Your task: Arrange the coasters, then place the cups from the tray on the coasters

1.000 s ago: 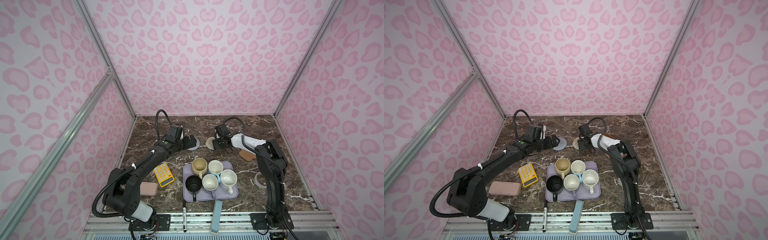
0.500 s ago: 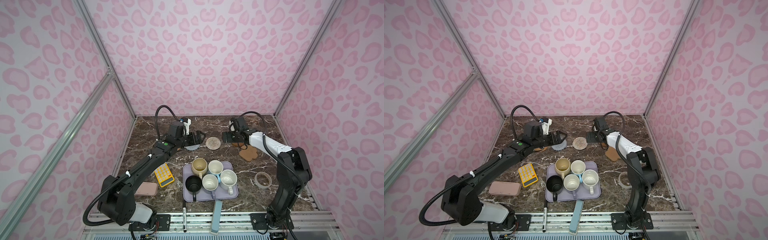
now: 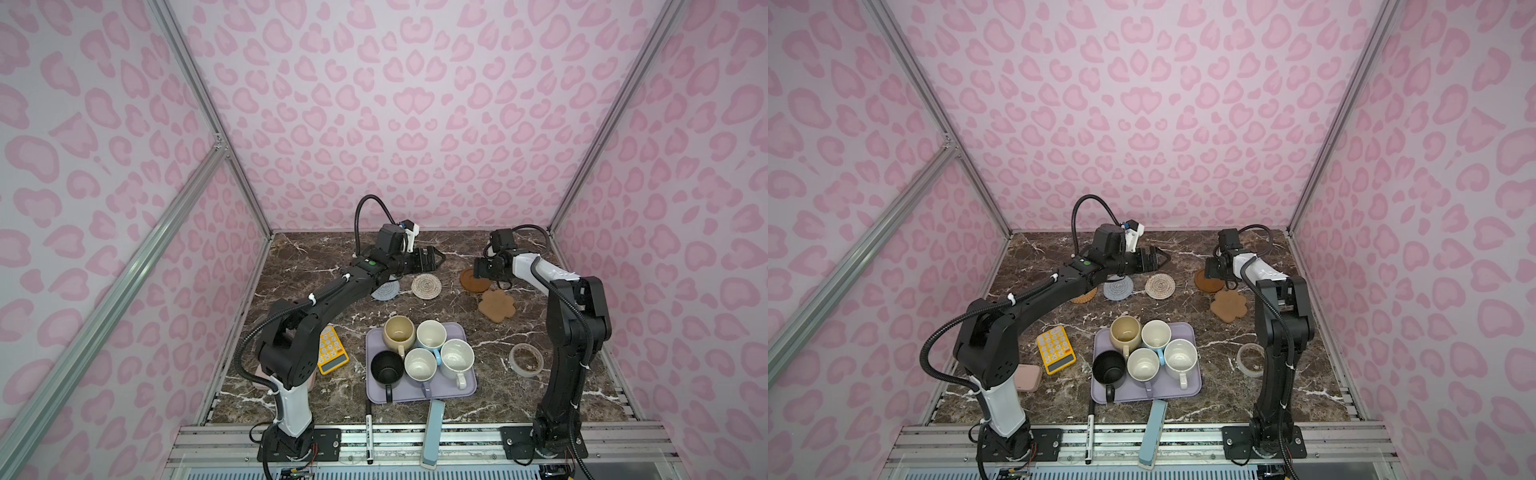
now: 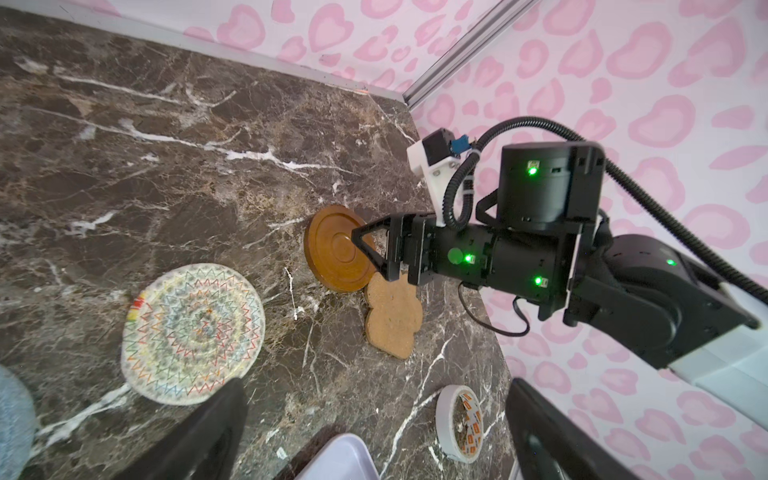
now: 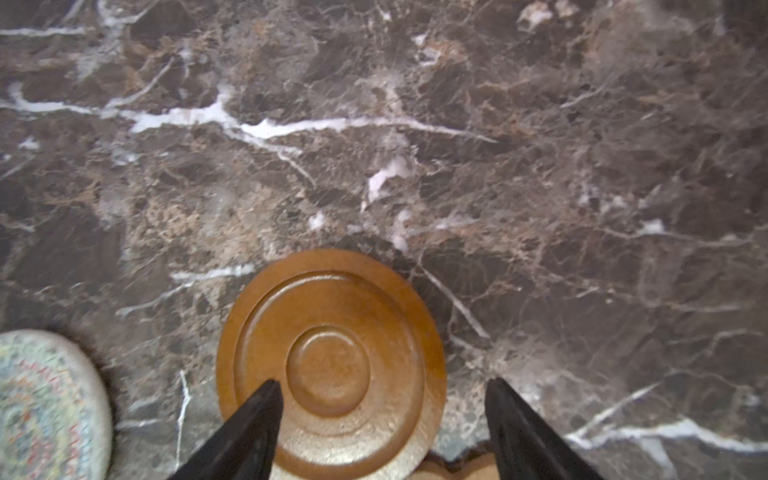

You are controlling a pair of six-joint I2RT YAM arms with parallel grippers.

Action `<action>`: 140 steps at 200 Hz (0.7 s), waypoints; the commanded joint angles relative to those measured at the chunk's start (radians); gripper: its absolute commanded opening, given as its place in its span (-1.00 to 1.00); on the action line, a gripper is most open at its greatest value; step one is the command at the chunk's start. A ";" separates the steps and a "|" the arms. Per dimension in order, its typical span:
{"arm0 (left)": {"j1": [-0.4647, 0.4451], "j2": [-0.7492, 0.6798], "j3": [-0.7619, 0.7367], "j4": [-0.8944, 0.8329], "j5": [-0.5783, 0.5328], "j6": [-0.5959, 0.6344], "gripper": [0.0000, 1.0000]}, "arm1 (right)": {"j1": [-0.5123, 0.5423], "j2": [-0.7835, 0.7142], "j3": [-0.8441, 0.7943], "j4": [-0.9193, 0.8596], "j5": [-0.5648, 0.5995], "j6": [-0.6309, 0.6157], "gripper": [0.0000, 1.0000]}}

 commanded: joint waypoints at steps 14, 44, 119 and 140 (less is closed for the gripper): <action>-0.010 0.055 0.045 -0.010 0.009 -0.018 0.99 | -0.013 0.090 0.082 -0.065 0.015 -0.060 0.46; -0.010 0.063 0.044 -0.009 0.006 -0.020 0.98 | -0.016 0.134 0.134 -0.096 0.008 -0.073 0.29; -0.010 0.049 0.019 -0.010 0.003 -0.014 0.99 | -0.016 0.172 0.147 -0.166 -0.039 -0.060 0.14; -0.010 0.038 0.004 -0.011 -0.005 -0.012 0.99 | -0.012 0.162 0.130 -0.166 -0.060 -0.059 0.10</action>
